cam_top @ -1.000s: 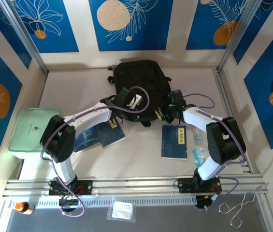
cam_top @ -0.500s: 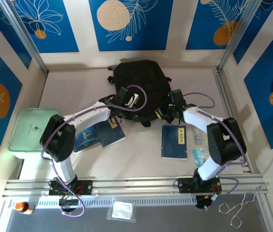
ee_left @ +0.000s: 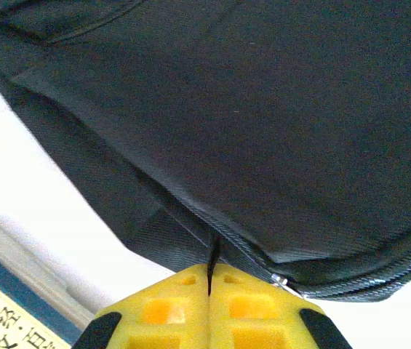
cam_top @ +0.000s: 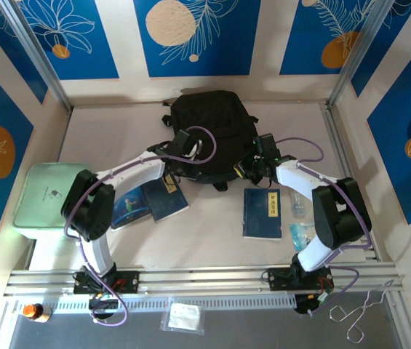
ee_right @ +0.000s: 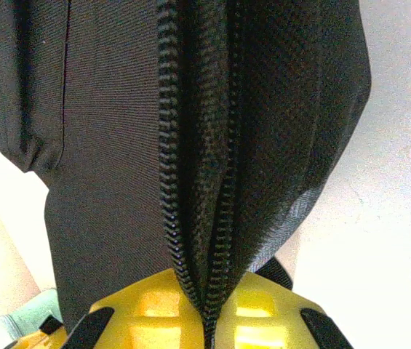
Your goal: Pack the student bag
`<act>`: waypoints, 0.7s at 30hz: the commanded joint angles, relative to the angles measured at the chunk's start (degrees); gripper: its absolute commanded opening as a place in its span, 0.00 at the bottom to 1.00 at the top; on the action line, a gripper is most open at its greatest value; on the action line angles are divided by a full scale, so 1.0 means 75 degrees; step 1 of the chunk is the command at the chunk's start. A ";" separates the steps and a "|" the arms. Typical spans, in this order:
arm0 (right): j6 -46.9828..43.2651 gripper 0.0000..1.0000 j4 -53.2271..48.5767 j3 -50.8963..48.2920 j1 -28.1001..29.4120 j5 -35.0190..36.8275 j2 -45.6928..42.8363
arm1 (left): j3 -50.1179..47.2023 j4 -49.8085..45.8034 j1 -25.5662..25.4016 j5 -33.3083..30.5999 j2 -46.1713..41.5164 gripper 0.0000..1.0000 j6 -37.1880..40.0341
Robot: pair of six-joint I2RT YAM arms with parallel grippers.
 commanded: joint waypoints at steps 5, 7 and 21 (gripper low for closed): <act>-0.0313 0.03 -0.0656 0.0151 -0.0160 0.0692 -0.0506 | 0.0468 -0.0593 0.0652 -0.0536 0.0741 0.00 0.0194; -0.0337 0.03 -0.0694 0.0112 -0.0206 0.0686 -0.0588 | 0.0552 -0.0610 0.0755 -0.0524 0.0904 0.00 0.0244; -0.0472 0.03 -0.0718 -0.0093 -0.0322 0.0652 -0.1033 | 0.2018 -0.0377 0.1713 -0.0910 0.2086 0.00 0.0144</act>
